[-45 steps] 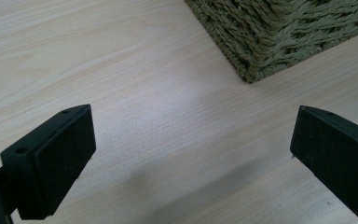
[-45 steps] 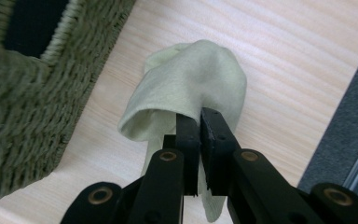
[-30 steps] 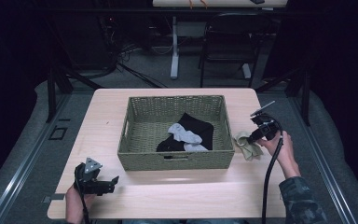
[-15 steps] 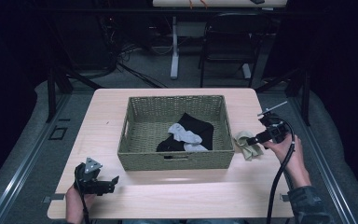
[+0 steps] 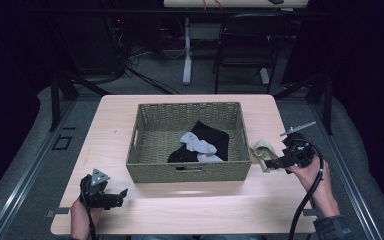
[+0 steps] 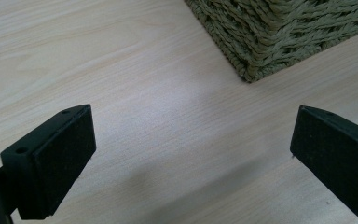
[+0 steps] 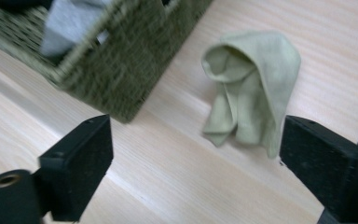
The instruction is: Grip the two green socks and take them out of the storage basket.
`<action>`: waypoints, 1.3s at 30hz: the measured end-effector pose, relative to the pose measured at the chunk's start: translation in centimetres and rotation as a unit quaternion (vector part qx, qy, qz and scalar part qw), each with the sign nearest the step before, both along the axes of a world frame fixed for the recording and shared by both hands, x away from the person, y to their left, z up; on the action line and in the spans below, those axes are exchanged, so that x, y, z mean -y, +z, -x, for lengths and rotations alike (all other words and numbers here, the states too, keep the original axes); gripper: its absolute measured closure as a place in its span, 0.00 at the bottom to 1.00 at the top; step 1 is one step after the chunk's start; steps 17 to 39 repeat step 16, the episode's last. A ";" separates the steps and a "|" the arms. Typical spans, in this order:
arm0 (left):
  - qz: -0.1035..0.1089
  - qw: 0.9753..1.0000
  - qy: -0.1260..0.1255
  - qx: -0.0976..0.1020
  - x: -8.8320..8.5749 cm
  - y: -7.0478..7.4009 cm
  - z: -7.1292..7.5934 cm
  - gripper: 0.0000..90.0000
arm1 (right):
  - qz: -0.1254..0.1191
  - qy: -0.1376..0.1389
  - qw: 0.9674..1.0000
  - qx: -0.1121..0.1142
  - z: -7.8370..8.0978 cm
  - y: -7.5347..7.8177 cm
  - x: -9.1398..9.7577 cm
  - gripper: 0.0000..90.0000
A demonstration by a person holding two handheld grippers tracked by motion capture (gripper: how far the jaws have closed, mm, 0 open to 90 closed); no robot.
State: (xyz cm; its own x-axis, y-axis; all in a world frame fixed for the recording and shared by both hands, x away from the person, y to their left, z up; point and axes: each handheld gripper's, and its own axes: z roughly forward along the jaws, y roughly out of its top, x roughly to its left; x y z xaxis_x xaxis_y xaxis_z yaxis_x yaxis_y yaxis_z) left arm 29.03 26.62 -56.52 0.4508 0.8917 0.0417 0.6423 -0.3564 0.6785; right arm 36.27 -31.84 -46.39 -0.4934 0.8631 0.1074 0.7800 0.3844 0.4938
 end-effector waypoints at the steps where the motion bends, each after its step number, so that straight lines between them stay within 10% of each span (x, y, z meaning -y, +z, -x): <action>1: 0.000 1.000 0.000 0.000 0.0 0.0 0.0 0.00 | 0.002 -0.001 1.000 -0.002 0.2 -0.4 0.1 0.07; 14: -0.004 1.000 -0.001 -0.001 0.2 0.0 -0.1 0.00 | 0.010 -0.033 0.999 0.029 2.7 -5.7 1.6 0.00; 39: -0.005 1.000 -0.003 -0.001 0.3 0.0 -0.2 0.00 | 0.001 -0.037 0.999 0.021 2.8 -5.9 2.1 0.00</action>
